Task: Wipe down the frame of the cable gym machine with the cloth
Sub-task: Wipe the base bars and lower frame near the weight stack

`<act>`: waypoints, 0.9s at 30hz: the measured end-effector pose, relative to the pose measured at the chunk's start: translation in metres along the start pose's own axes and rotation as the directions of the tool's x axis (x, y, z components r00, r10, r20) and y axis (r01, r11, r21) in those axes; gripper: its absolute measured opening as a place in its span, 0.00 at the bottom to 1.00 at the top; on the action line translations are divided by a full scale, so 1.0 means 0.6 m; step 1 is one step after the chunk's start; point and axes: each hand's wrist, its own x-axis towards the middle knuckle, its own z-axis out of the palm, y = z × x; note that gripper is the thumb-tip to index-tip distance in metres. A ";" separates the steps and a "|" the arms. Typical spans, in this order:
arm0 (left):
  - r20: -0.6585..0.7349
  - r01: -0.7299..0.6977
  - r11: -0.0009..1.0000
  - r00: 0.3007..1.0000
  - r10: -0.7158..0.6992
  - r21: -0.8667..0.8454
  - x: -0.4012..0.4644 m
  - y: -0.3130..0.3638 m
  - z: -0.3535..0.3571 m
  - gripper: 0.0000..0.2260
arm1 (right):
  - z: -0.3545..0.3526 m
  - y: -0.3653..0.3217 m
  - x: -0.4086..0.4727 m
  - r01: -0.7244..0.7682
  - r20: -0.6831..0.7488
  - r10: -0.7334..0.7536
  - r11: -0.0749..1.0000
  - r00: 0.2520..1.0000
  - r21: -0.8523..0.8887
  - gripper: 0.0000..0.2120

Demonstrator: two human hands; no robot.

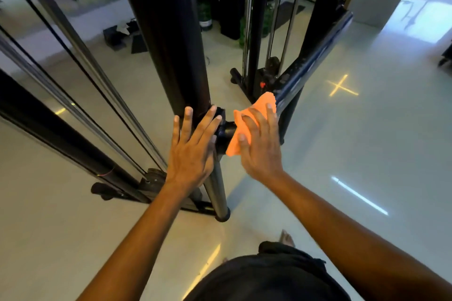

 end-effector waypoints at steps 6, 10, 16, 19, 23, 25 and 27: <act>-0.058 0.058 0.997 0.996 -0.062 -0.059 -0.004 0.014 0.031 0.26 | 0.032 0.038 -0.009 0.354 -0.057 -0.357 0.933 0.932 -0.057 0.28; -0.113 0.087 0.992 0.989 -0.096 -0.087 0.000 0.023 0.046 0.26 | 0.017 0.082 0.004 0.259 -0.049 -0.256 0.963 0.965 0.075 0.29; -0.087 0.100 0.989 0.990 -0.110 -0.110 -0.004 0.025 0.044 0.22 | 0.072 -0.041 -0.043 0.093 -0.141 -0.079 0.991 0.987 0.097 0.34; -0.062 0.067 0.993 0.995 -0.073 -0.095 -0.007 0.018 0.031 0.22 | 0.045 0.042 -0.027 0.326 -0.096 -0.325 0.945 0.941 -0.002 0.33; -0.035 0.076 0.993 0.996 -0.080 -0.086 -0.006 0.021 0.022 0.23 | 0.001 0.065 0.002 0.323 0.003 -0.325 0.943 0.946 0.077 0.31; -0.028 0.085 0.992 0.996 -0.088 -0.089 -0.008 0.024 0.021 0.23 | 0.001 0.016 0.002 0.200 -0.003 -0.200 0.974 0.980 0.107 0.29; -0.012 0.096 0.993 0.995 -0.097 -0.074 -0.009 0.027 0.019 0.23 | 0.010 -0.023 -0.001 0.138 -0.007 -0.138 0.986 0.990 0.095 0.27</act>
